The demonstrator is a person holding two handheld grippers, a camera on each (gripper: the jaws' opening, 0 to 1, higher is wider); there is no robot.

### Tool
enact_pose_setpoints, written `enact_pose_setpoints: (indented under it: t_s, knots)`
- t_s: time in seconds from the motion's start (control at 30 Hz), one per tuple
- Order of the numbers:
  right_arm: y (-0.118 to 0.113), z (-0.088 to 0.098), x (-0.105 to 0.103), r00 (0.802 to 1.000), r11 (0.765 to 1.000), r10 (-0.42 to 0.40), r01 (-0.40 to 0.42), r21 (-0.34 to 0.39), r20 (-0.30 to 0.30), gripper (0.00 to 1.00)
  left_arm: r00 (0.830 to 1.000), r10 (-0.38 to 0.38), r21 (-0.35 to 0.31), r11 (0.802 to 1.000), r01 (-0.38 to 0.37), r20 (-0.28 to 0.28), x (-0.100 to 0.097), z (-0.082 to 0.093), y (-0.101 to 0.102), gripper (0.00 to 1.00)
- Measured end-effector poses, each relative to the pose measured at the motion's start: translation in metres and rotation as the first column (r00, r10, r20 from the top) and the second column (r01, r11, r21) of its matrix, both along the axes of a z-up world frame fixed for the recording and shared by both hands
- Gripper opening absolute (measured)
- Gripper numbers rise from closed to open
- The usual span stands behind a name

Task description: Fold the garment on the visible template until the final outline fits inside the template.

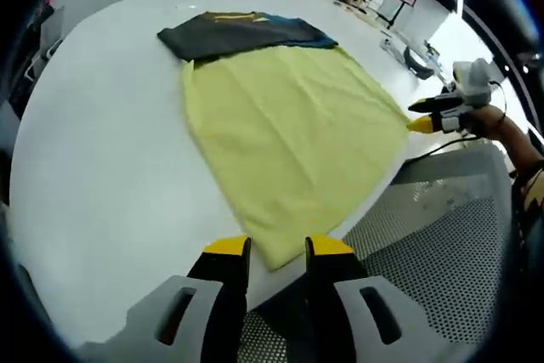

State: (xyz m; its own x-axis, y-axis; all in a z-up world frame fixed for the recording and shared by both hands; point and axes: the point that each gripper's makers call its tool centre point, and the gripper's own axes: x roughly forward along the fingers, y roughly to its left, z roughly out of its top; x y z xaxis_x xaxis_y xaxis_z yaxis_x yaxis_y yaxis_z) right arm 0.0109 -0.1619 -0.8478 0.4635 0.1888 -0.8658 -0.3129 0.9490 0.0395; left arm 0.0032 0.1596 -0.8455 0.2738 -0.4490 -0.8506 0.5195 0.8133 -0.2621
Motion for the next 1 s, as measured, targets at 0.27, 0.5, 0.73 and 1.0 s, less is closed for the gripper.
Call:
enact_pose_setpoints:
  t_s: [0.27,0.5,0.73,1.0]
  knots:
    - [-0.001,-0.004,-0.004,0.999,0.999,-0.03,0.03,0.013,-0.02,0.4,1.0,0.016,-0.01,1.0,-0.016,0.002,0.0,-0.002,-0.002,0.2]
    - [-0.001,-0.008,-0.004,0.999,1.0,-0.023,0.023,0.007,-0.032,0.33,1.0,0.018,0.007,1.0,-0.018,0.006,0.0,-0.005,0.0,0.18]
    - [-0.005,-0.009,-0.004,0.999,1.0,-0.002,0.0,-0.03,-0.036,0.28,1.0,0.015,0.069,0.998,-0.016,0.023,0.0,-0.007,0.007,0.17]
    - [-0.004,-0.011,-0.003,0.999,0.998,0.014,-0.016,-0.056,-0.047,0.22,0.997,-0.02,0.148,0.989,0.009,0.073,0.006,-0.01,0.01,0.12]
